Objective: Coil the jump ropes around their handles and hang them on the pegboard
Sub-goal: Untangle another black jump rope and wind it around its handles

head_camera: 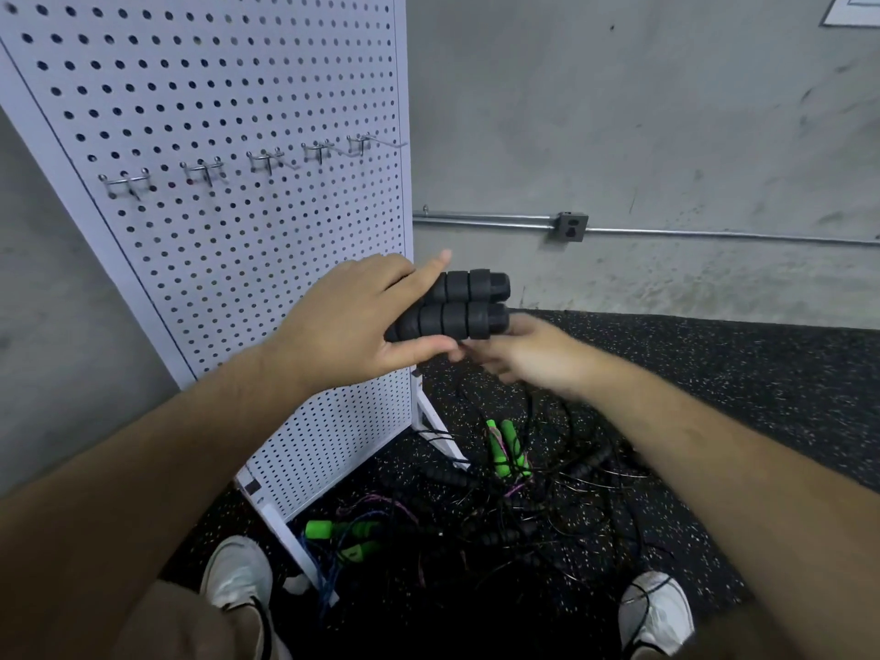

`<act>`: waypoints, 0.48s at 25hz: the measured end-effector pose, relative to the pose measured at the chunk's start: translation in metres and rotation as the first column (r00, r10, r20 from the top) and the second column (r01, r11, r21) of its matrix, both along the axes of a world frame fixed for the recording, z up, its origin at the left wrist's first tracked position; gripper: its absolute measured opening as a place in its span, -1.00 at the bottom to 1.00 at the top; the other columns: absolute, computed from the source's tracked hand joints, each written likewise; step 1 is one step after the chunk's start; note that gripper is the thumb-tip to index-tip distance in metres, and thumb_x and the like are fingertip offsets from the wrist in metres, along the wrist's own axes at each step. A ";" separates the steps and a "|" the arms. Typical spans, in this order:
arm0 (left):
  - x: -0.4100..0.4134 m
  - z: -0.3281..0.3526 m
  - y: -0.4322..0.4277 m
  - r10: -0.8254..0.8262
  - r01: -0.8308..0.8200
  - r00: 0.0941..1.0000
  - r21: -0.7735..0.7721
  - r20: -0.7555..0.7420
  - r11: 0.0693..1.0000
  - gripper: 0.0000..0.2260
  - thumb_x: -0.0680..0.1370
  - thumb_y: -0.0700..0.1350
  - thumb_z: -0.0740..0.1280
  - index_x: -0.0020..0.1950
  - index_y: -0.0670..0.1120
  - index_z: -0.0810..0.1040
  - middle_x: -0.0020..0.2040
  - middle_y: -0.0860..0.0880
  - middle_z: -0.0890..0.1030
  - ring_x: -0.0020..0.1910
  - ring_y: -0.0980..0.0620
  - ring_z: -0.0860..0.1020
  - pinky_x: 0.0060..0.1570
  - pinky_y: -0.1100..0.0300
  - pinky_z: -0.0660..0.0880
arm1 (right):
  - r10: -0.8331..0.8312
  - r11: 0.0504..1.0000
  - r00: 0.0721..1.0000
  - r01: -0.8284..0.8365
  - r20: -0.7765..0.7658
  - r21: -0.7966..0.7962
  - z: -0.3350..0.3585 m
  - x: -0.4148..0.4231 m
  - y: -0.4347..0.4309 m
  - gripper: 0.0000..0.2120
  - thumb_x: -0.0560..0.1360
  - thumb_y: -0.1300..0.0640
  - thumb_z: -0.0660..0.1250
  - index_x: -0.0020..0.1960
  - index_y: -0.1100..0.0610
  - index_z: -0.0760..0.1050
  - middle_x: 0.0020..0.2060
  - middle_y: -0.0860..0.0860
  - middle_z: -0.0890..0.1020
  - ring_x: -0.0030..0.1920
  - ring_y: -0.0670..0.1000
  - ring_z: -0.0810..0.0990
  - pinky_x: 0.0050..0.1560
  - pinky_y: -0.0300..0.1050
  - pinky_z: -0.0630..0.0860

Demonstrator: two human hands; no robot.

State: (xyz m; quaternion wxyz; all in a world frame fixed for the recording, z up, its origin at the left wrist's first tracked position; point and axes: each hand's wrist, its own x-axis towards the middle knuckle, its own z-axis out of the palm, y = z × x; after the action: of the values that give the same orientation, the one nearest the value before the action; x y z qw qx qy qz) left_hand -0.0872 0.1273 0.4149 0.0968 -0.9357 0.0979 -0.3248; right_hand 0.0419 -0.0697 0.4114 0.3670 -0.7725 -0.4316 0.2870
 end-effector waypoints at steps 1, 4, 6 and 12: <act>-0.001 -0.002 0.004 -0.001 0.002 1.000 0.036 -0.017 0.999 -0.25 0.61 0.37 0.08 0.60 -0.14 0.25 0.00 -0.12 0.56 -0.12 -0.06 0.51 -0.15 0.07 0.47 | -0.038 0.999 0.999 0.038 0.006 0.006 0.005 0.007 -0.008 -0.81 0.65 0.01 0.24 -0.08 -0.02 0.58 -0.23 0.06 0.57 -0.17 0.07 0.51 0.07 0.05 0.51; -0.001 -0.010 0.012 0.027 -0.022 0.999 0.112 -0.039 0.993 -0.28 0.60 0.36 0.09 0.59 -0.10 0.25 -0.02 -0.13 0.57 -0.15 -0.08 0.52 -0.19 0.04 0.48 | -0.061 0.998 0.995 0.059 0.077 0.029 0.017 0.020 -0.024 -0.73 0.66 -0.01 0.21 -0.15 -0.02 0.58 -0.31 0.06 0.43 -0.23 0.05 0.40 -0.09 -0.03 0.39; 0.000 -0.013 0.015 0.062 -0.054 0.997 0.134 -0.051 0.989 -0.28 0.59 0.37 0.09 0.58 -0.09 0.25 -0.03 -0.12 0.56 -0.16 -0.08 0.51 -0.19 0.03 0.49 | -0.060 0.998 0.993 0.059 0.097 0.023 0.022 0.017 -0.029 -0.70 0.65 -0.08 0.22 -0.13 0.00 0.63 -0.37 0.02 0.40 -0.32 0.00 0.37 -0.15 -0.09 0.32; 0.009 -0.018 0.011 0.098 -0.087 0.994 0.189 -0.049 0.978 -0.26 0.58 0.38 0.07 0.55 -0.12 0.35 -0.04 -0.13 0.55 -0.15 -0.11 0.52 -0.17 0.02 0.44 | -0.229 0.971 0.869 0.238 0.439 0.035 0.013 0.003 -0.017 -0.49 0.36 -0.43 0.40 -0.18 0.05 0.63 -0.44 -0.06 0.60 -0.43 -0.06 0.54 -0.33 -0.12 0.45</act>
State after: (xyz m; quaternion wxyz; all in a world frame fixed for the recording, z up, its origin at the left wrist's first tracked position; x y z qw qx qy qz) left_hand -0.0787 0.1383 0.3972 0.1960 -0.9351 0.0870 -0.2822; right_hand 0.0453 -0.0864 0.4249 0.2842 -0.8673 -0.4038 0.0631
